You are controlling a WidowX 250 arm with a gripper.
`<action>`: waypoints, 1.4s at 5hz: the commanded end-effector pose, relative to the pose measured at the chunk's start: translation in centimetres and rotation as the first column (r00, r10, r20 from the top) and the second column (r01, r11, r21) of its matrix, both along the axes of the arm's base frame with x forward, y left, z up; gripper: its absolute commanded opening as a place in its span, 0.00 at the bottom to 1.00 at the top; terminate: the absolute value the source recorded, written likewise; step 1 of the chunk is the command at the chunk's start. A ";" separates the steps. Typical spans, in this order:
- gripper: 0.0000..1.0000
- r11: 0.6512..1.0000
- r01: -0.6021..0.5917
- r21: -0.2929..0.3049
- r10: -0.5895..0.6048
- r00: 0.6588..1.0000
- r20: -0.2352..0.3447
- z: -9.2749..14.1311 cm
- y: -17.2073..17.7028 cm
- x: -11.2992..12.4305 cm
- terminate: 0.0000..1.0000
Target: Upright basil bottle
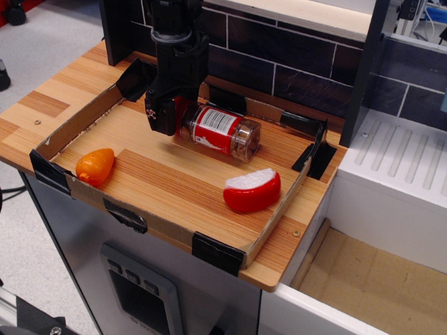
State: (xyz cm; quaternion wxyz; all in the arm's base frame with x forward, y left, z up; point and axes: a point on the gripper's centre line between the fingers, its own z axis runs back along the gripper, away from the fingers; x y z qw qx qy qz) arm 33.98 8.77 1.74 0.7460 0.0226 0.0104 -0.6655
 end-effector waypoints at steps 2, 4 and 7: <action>0.00 1.000 0.001 0.020 -0.002 0.999 0.035 0.1 -0.3 -0.5 0.00; 0.00 0.997 -0.073 -0.026 0.074 0.995 0.072 4.5 -0.1 -0.5 0.00; 0.00 0.989 -0.141 -0.051 0.147 0.975 0.165 10.5 -0.9 -1.1 0.00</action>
